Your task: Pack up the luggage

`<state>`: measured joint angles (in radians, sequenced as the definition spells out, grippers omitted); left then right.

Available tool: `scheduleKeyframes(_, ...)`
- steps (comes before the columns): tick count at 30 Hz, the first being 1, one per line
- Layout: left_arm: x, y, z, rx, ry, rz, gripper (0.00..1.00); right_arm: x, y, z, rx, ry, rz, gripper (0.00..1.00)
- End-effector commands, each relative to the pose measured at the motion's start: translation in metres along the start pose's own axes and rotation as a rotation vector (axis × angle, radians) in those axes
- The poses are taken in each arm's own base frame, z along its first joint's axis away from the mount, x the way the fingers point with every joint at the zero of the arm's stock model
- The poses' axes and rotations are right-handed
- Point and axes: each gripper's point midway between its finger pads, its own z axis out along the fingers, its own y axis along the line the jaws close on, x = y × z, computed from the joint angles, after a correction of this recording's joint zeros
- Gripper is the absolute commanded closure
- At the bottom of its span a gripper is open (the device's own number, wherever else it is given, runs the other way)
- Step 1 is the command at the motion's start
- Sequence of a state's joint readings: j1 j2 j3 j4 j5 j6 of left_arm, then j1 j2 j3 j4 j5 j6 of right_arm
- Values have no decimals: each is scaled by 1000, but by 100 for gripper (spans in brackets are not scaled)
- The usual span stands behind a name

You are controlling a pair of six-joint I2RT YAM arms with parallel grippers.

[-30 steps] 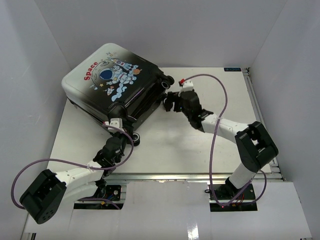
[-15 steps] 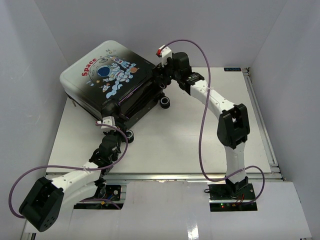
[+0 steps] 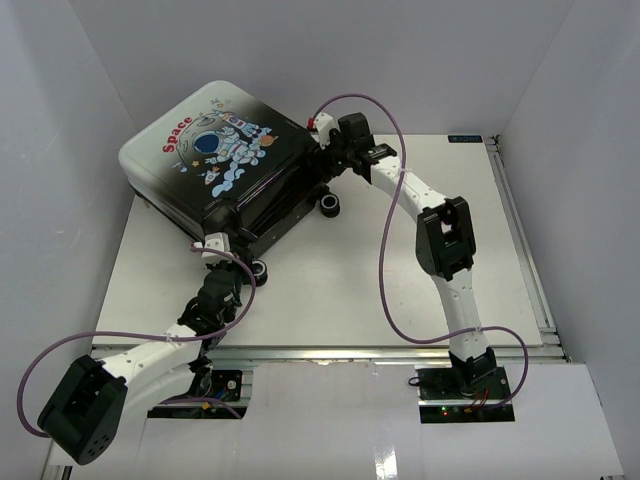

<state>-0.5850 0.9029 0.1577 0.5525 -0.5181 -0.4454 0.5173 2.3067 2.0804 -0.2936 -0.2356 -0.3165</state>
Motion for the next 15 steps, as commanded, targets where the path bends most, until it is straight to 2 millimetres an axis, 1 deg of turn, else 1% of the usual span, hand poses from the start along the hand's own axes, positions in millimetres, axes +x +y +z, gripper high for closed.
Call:
scheduleKeyframes(1,-48,5,2,-57,-163,-70,100,-29,0,-17,57,-191,-73,72)
scheduleKeyframes(2,-48,5,1,-59,-163,-71,100,-31,6,-25,50,-238,-89,83)
scheduleKeyframes(3,-49,8,-1,-70,-169,-76,100,-16,14,-25,37,-245,-91,88)
scheduleKeyframes(4,-50,12,-3,-84,-178,-83,100,5,24,-24,21,-238,-88,92)
scheduleKeyframes(7,-54,13,-5,-88,-187,-99,100,2,28,-35,50,-253,-96,92)
scheduleKeyframes(9,-56,13,-4,-99,-176,-94,100,-1,32,-48,56,-261,-89,92)
scheduleKeyframes(10,-60,12,-2,-103,-179,-93,100,0,36,-54,51,-269,-84,92)
scheduleKeyframes(11,-62,11,-1,-107,-180,-92,100,7,43,-58,45,-263,-76,92)
scheduleKeyframes(12,-63,11,0,-112,-178,-90,100,21,52,-61,39,-239,-68,92)
scheduleKeyframes(13,-67,11,0,-117,-181,-90,100,25,58,-69,40,-239,-63,92)
scheduleKeyframes(15,-74,13,0,-126,-191,-95,100,16,67,-88,48,-279,-68,92)
